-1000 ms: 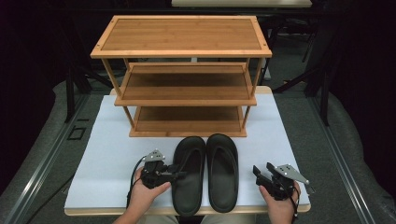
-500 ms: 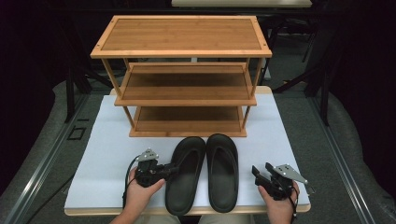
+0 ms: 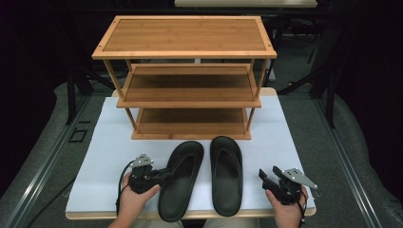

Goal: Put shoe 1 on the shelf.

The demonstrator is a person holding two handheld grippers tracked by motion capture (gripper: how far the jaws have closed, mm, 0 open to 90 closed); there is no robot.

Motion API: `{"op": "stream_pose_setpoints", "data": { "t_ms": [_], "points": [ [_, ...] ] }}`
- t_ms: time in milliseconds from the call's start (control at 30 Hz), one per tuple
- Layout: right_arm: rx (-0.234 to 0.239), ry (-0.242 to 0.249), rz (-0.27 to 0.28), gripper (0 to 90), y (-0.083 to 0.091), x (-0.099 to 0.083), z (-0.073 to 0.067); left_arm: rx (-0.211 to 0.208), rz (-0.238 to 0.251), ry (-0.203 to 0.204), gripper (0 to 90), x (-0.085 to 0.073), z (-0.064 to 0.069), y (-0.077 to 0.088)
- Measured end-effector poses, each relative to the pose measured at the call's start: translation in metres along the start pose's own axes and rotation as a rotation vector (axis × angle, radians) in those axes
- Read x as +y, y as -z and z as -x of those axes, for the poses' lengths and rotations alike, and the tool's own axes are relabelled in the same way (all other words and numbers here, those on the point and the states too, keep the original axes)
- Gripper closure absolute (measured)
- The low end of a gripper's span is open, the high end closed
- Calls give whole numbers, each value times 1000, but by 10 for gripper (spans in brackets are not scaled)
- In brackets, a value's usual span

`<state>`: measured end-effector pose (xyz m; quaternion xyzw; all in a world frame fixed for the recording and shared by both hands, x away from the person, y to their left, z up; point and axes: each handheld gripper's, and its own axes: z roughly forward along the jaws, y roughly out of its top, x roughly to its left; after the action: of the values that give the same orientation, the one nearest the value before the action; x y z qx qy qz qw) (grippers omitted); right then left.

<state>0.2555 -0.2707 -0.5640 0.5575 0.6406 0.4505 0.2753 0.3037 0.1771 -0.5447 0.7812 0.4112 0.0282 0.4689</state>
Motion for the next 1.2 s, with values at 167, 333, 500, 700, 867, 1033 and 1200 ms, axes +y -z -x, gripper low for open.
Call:
{"op": "stream_pose_setpoints", "data": {
  "t_ms": [167,333,500,700,867,1033,1200],
  "points": [
    [3,-2,-1,404,0,0,0,-58,-7,10,568,-1,-5,-4],
    [5,3,7,404,-1,0,0,-75,-7,21,576,-1,-8,-4],
    [9,6,-6,404,-1,0,-1,-29,-10,34,667,0,-5,-8],
    [9,4,-2,404,0,0,-1,30,-7,4,682,0,2,-4],
    [8,-2,9,404,0,0,0,27,26,25,688,1,4,1],
    [10,-3,0,404,0,0,0,45,47,19,691,3,6,5],
    [8,-2,9,404,0,0,0,61,71,14,692,4,6,10]
  ]
}}
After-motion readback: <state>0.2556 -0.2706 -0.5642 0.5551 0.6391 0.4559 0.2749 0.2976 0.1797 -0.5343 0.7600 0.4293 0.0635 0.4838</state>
